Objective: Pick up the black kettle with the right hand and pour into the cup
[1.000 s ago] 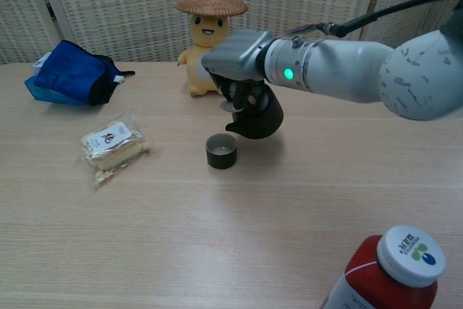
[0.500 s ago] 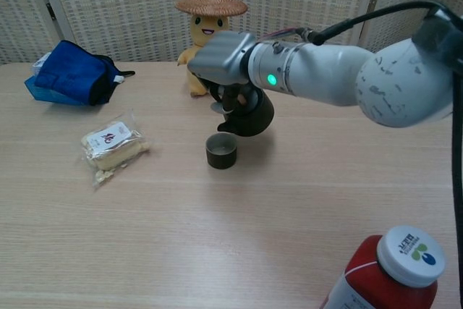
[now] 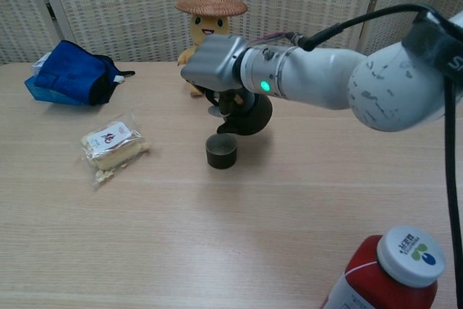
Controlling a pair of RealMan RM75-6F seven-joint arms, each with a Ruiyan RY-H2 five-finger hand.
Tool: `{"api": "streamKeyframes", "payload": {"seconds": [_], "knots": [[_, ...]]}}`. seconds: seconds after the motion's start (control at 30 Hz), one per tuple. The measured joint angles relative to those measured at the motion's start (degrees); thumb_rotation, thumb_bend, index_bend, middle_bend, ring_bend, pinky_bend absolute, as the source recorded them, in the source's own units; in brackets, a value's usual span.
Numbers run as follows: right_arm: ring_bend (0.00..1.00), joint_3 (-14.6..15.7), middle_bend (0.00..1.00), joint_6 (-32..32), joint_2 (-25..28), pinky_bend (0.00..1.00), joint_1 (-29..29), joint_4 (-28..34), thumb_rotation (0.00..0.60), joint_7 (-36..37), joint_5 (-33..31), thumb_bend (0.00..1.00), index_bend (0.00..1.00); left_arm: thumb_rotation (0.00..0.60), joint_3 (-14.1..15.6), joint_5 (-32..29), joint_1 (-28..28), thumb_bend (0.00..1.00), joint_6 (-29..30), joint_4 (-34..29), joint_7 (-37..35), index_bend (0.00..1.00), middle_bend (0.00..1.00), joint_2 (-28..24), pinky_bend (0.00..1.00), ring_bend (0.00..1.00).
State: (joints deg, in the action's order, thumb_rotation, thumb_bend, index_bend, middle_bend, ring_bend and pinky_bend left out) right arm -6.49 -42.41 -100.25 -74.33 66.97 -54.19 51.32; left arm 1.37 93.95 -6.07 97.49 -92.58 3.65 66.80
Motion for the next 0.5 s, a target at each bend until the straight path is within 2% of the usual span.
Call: {"api": "streamKeyframes", "payload": {"seconds": [0.5], "knots": [[0.93,1.48,0.95,-1.28,-0.13,0.54,-1.25,0.73,0.474,-4.60,-0.87,0.42,0.98,0.600,0.00,-0.26,-0.43,0.22,0.36,0.32,-0.33,0.12,0.00,0.15,0.00,0.00]]}}
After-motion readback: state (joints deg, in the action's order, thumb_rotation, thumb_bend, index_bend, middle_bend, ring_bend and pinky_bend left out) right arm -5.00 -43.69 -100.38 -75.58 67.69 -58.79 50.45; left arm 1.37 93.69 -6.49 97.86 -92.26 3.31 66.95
